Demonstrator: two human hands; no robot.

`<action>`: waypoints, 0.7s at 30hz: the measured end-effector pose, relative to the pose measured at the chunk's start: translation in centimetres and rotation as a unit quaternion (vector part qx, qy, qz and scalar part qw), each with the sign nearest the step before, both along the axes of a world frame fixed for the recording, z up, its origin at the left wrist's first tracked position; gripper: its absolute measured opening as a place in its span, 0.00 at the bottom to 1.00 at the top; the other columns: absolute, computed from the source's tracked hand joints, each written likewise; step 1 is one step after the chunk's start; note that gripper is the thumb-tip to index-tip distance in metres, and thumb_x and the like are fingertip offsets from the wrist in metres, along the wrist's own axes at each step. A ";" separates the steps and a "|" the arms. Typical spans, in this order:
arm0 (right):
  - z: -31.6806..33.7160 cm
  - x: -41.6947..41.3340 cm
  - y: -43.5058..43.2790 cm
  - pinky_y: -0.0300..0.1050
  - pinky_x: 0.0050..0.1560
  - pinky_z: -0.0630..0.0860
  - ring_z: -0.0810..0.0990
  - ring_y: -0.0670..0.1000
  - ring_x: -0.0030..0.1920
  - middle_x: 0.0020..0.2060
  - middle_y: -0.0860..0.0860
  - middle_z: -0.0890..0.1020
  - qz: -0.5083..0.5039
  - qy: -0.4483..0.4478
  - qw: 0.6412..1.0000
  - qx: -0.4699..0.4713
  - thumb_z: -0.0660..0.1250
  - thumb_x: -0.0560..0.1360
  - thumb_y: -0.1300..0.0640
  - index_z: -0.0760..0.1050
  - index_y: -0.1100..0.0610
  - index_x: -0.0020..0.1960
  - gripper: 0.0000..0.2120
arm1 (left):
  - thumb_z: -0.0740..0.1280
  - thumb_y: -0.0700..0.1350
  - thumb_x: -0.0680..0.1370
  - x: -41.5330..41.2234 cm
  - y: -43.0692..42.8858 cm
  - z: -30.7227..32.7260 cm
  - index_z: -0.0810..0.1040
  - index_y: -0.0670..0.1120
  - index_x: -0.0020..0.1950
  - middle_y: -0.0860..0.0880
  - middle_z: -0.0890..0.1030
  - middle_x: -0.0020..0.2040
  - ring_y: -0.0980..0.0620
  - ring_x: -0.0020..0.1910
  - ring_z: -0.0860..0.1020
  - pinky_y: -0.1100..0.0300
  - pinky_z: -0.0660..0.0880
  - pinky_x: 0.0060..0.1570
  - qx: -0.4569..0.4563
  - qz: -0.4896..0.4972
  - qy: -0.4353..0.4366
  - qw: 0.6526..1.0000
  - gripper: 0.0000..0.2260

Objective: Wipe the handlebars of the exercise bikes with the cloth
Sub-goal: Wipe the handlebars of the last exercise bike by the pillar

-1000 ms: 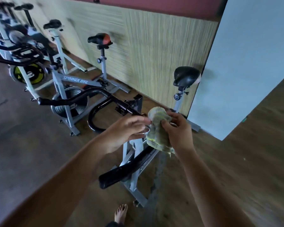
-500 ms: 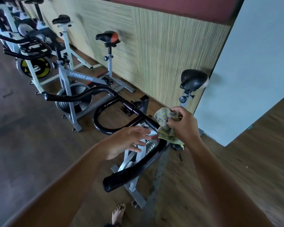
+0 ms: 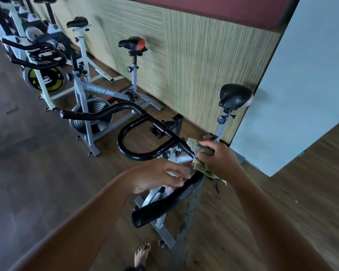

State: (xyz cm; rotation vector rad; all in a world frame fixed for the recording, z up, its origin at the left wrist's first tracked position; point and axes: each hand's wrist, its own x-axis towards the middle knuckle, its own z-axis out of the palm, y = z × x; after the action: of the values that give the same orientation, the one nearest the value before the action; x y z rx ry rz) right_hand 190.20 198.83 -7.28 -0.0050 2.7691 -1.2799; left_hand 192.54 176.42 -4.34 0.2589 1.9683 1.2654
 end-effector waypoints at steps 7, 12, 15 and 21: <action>1.2 -1.6 -1.2 0.23 0.32 0.65 0.77 0.42 0.45 0.59 0.49 0.82 0.048 0.006 0.998 0.043 0.67 0.79 0.54 0.75 0.52 0.70 0.20 | 0.72 0.45 0.78 0.4 -0.2 -0.4 0.84 0.53 0.59 0.54 0.85 0.55 0.51 0.54 0.84 0.57 0.77 0.61 -0.031 0.006 0.023 0.999 0.10; 0.5 0.4 -0.5 0.23 0.35 0.68 0.77 0.39 0.41 0.57 0.49 0.84 0.042 0.022 0.999 0.024 0.66 0.79 0.56 0.76 0.52 0.69 0.18 | 0.68 0.42 0.81 1.2 -1.1 -0.5 0.84 0.50 0.58 0.54 0.84 0.56 0.53 0.58 0.82 0.56 0.80 0.54 -0.013 0.035 -0.028 0.999 0.09; -0.2 2.7 -0.2 0.21 0.41 0.67 0.76 0.37 0.46 0.56 0.47 0.81 0.008 0.028 1.000 0.003 0.66 0.79 0.55 0.76 0.53 0.69 0.18 | 0.67 0.42 0.81 1.8 -2.1 -0.5 0.84 0.48 0.57 0.50 0.82 0.62 0.47 0.63 0.80 0.44 0.78 0.62 -0.014 0.060 -0.058 0.996 0.08; -1.8 8.7 -1.3 0.33 0.57 0.77 0.80 0.40 0.54 0.59 0.44 0.79 -0.039 0.056 0.995 -0.079 0.70 0.77 0.60 0.78 0.53 0.65 0.16 | 0.66 0.39 0.81 2.8 -2.5 -0.8 0.83 0.41 0.59 0.40 0.83 0.57 0.48 0.51 0.82 0.50 0.76 0.59 0.010 0.100 -0.077 0.992 0.09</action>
State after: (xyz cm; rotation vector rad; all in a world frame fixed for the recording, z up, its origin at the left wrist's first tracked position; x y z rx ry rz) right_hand 198.91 197.49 -9.13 0.0218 2.7780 -1.5610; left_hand 195.34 173.89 -5.19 -0.0273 1.8859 1.3904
